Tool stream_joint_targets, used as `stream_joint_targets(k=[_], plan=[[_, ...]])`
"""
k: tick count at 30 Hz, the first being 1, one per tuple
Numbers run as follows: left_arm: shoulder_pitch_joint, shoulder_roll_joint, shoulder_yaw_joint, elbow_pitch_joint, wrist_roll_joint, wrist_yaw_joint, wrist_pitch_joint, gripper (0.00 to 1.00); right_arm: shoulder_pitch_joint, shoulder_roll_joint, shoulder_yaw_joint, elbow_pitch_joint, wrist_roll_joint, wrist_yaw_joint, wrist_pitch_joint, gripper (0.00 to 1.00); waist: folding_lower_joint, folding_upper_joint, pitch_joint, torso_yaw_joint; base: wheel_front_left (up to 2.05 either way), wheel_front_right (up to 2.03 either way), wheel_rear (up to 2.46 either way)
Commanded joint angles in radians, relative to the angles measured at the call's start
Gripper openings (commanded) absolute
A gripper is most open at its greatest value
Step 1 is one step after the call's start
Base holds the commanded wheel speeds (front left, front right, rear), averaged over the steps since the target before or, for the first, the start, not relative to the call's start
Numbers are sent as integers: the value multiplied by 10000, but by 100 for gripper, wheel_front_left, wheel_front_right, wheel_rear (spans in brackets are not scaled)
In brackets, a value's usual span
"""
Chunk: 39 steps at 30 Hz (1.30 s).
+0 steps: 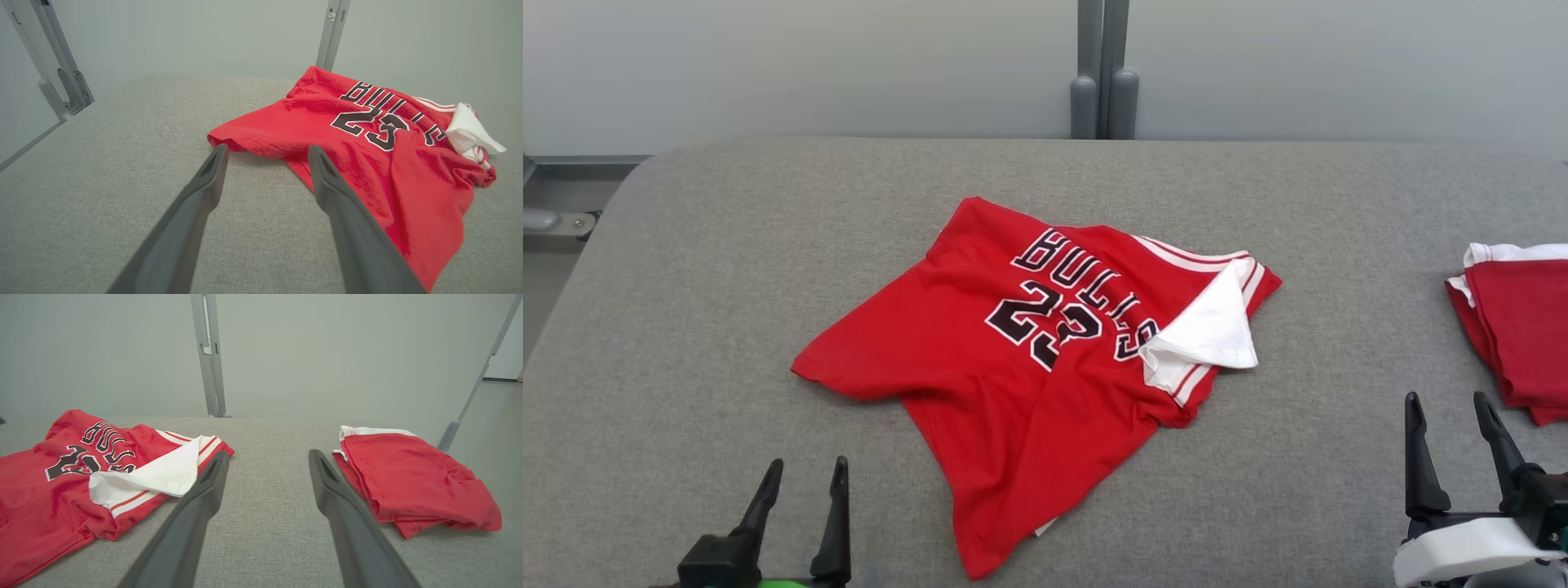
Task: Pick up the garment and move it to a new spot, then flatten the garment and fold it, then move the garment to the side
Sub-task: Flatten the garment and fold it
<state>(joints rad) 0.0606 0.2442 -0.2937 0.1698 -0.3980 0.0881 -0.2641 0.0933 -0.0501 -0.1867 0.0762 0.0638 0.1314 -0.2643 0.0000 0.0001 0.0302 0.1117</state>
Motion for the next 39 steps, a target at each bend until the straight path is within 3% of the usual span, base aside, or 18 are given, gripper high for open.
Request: stream_joint_targets(k=[1, 7, 13, 24, 39], plan=[[230, -47, 206, 11, 125, -220, 1, 100, 149, -15, -27, 45, -68, -15, 2, 100, 0, -1, -421, 453, 0, 0, 0], [794, -843, 1916, 264, 770, -1589, 2, 100, 641, -15, 82, 662, 62, -15, 2, 100, 0, -1, -644, 566, 0, 0, 0], [647, -1426, 2622, 388, 1292, -2096, 1, 100, 985, -25, 438, 1048, 280, -15, 2, 100, 0, -1, -748, 258, 0, 0, 0], [355, -1689, 2605, 555, 1408, -2196, 1, 100, 945, -20, 599, 919, 371, -15, 2, 100, 0, -1, -763, -326, 0, 0, 0], [181, -1776, 2457, 1304, 1098, -2200, 5, 100, 119, -20, 974, 593, 477, -15, 2, 100, 0, -1, -421, -283, 0, 0, 0]])
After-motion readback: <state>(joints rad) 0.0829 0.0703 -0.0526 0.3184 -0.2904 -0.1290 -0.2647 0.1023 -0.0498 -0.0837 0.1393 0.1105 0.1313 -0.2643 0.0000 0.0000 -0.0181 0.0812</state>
